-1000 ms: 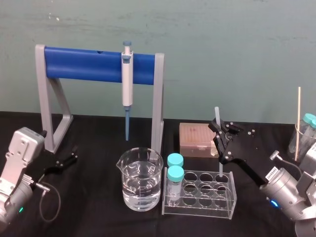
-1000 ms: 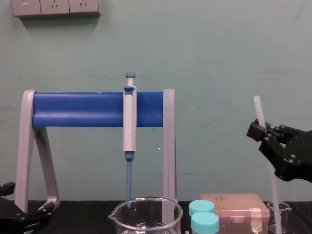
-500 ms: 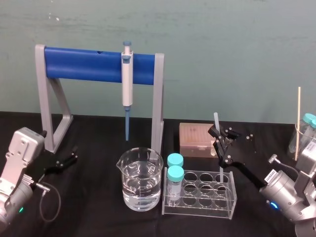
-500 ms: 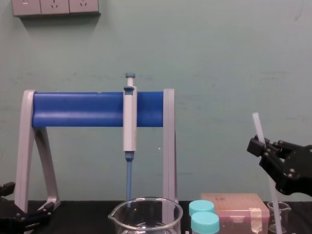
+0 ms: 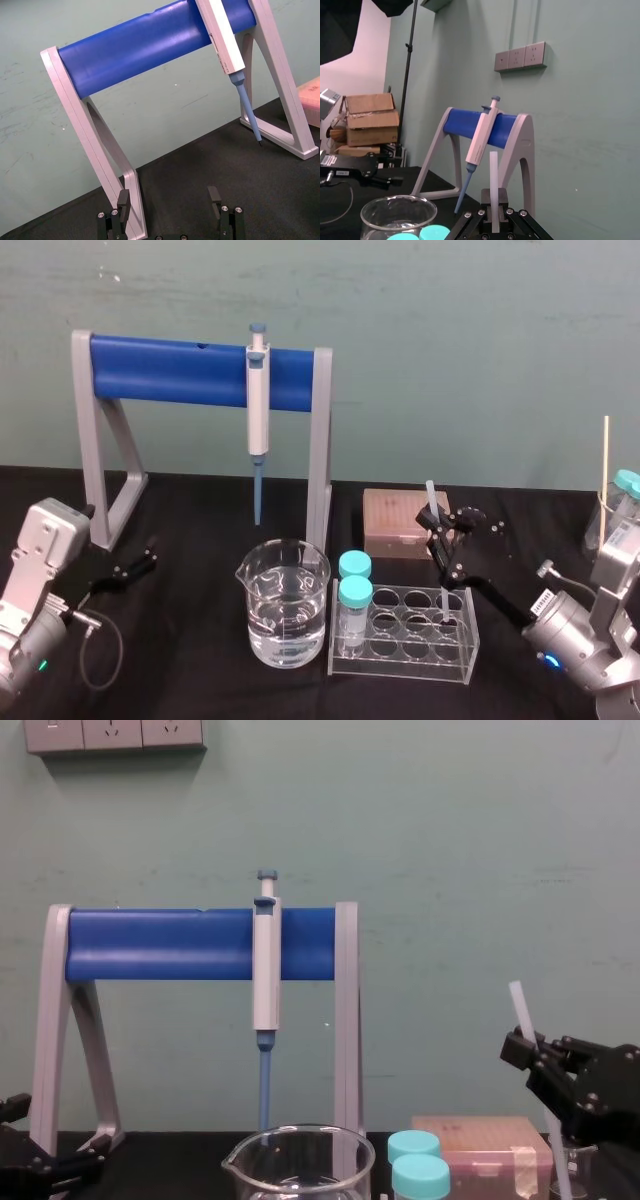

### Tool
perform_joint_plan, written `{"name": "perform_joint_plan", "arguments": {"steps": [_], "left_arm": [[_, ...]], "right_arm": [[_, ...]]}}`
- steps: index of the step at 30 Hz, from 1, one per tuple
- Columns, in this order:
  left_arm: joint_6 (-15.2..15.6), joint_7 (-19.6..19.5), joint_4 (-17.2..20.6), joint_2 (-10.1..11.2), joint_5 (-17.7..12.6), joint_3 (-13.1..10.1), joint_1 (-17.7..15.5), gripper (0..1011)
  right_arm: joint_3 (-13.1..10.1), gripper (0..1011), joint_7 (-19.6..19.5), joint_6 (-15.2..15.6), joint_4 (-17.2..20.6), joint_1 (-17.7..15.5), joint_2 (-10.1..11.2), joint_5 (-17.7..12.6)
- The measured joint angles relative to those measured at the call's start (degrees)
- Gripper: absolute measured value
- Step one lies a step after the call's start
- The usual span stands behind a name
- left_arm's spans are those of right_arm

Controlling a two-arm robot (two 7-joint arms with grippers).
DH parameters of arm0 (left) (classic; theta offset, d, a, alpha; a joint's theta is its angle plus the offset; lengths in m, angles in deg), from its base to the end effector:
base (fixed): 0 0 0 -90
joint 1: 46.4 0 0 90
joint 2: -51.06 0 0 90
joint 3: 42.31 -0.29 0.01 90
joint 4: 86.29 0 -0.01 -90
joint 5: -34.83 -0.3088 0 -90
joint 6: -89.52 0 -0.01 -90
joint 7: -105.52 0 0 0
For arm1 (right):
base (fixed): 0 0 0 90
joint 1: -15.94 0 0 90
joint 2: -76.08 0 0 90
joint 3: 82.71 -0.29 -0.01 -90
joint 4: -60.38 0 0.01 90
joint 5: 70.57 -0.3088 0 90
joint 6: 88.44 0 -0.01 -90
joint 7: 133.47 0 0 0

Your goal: Pick up the stirring rod with one hand, then place it down.

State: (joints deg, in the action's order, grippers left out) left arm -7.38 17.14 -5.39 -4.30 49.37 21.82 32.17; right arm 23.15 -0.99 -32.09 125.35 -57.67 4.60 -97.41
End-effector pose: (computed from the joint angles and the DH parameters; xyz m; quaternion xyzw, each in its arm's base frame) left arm 0.3581 0.0826 -0.3023 0.1416 -0.1324 0.5799 0.7913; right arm 0.3948 -0.0620 -0.3336 0.1156 -0.1483 -0.3634 0.9124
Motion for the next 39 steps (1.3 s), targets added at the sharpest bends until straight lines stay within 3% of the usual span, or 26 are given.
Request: {"name": "perform_joint_plan", "arguments": {"steps": [9,16,37,39], "left_arm": [[0.0,0.0,0.0,0.0,0.0,0.0,0.0,1000],[0.0,0.0,0.0,0.0,0.0,0.0,0.0,1000],[0.0,0.0,0.0,0.0,0.0,0.0,0.0,1000],[0.0,0.0,0.0,0.0,0.0,0.0,0.0,1000]], "right_arm": [[0.5,70,0.4,2.2,-2.2,0.7,-0.1,-1.0],[1.1,70,-0.8,3.4,-2.6,0.9,0.3,0.5],[1.0,71,-0.7,3.3,-2.5,0.9,0.2,0.3],[0.9,116,-0.7,3.3,-2.5,0.9,0.2,0.2]]}}
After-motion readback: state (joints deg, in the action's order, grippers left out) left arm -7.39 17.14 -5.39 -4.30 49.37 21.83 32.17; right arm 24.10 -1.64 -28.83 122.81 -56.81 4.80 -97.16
